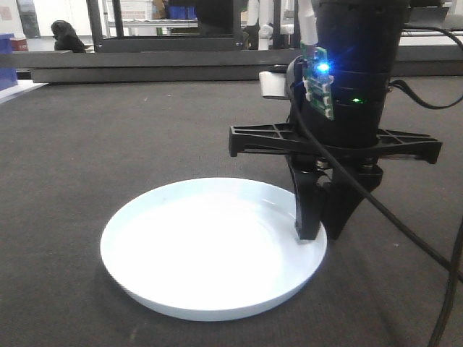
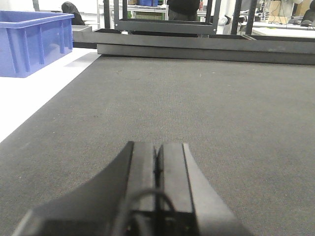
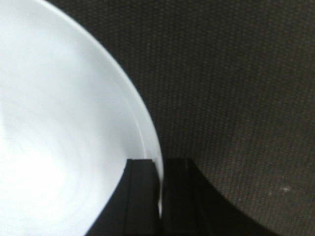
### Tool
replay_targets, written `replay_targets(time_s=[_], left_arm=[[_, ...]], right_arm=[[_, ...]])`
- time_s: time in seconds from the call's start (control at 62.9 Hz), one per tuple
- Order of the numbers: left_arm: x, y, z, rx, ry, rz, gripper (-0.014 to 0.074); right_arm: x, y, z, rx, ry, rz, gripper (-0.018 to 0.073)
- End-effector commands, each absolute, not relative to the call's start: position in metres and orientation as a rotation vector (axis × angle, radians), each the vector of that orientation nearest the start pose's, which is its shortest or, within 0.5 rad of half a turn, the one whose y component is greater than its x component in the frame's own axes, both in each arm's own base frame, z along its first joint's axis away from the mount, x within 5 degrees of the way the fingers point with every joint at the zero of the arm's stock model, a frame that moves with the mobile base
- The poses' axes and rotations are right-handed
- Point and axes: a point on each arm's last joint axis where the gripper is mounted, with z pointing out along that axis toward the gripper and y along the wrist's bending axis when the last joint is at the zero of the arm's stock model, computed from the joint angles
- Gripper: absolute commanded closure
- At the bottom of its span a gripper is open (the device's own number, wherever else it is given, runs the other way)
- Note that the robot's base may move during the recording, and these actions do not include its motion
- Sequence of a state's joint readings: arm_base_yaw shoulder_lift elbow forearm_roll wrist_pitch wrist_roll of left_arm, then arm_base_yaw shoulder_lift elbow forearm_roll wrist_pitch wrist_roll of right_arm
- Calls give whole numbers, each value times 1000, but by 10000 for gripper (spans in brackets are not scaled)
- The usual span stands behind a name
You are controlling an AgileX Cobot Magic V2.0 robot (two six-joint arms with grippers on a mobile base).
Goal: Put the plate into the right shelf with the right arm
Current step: 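Pinch the plate rim with the right gripper and lift it up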
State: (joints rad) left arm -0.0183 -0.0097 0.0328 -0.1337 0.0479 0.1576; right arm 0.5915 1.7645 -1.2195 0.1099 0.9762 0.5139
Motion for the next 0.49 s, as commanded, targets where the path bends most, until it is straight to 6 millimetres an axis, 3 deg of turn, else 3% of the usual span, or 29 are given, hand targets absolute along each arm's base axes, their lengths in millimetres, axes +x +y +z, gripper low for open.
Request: replay_targets(time_s=[0.0, 0.27, 0.477], left_arm=[[56, -1, 203, 16, 1465, -5, 724], [56, -1, 203, 16, 1465, -5, 724], [56, -1, 203, 16, 1465, -5, 724]], right_arm=[[276, 195, 245, -50, 2962, 319, 510], [266, 175, 300, -155, 2682, 429, 510], [248, 144, 318, -305, 2347, 442, 510]])
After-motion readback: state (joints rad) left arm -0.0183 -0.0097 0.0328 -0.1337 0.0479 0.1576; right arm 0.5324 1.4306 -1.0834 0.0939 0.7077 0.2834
